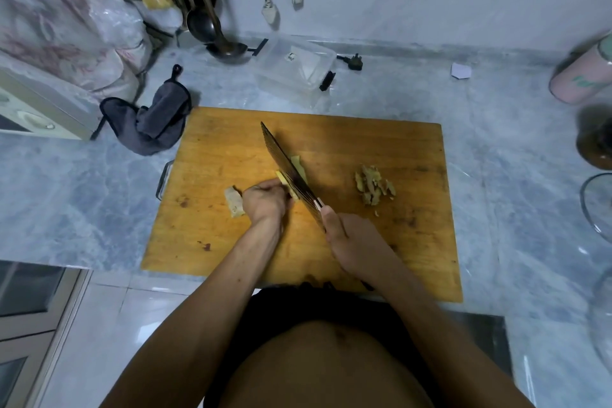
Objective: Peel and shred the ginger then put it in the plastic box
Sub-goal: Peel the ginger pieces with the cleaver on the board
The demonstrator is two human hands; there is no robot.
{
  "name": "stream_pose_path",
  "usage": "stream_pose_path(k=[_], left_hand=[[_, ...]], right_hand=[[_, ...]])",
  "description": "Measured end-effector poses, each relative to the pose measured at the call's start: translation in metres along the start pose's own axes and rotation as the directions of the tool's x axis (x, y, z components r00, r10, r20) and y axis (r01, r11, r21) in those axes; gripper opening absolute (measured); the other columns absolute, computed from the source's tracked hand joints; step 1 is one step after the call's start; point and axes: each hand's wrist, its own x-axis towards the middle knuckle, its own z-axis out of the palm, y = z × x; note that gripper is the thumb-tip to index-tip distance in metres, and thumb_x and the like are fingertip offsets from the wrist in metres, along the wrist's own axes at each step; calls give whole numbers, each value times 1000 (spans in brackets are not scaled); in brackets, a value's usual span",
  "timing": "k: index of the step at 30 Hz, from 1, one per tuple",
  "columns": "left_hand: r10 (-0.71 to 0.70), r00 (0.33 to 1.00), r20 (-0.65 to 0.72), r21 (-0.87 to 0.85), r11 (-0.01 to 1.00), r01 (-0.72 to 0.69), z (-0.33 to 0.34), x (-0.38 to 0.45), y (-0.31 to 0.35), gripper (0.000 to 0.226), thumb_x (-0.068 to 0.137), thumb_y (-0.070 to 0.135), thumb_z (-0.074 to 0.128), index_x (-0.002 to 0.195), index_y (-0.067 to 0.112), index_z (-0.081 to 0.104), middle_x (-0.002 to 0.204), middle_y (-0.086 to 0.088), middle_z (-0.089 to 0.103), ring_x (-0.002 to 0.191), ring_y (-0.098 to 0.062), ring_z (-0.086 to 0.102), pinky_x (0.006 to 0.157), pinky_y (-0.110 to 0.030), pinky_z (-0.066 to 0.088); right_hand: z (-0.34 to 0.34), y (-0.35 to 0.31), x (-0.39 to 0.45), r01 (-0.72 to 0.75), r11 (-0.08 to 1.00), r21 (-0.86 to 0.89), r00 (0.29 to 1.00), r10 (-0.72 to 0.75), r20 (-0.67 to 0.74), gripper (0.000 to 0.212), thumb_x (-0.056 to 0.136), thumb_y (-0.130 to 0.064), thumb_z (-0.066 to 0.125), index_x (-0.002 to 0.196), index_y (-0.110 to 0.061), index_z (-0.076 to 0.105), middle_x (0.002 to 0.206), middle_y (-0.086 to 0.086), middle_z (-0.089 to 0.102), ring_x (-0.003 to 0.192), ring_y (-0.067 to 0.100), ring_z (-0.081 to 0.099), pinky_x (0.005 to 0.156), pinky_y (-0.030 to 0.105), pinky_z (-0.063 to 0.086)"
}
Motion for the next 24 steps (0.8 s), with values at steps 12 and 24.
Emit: stream_pose_path(k=[12,24], left_hand=[[-1,1000,-11,40,999,2,2,4,0,34,93,-3,54,68,16,67,85,-12,72,63,-24,66,66,-39,61],[93,995,-41,182,980,-84,1,3,0,27,86,1,55,68,14,70,84,-7,74,84,-27,70,85,-37,58]], right_hand=[[3,0,1,-19,998,-66,1000,20,12,55,107,-48,22,72,-17,51,68,-1,53,61,12,50,56,26,33],[12,-9,14,-39,998,-55,999,40,22,57,106,-49,22,68,-17,48,66,-1,51,60,12,49,56,27,32]])
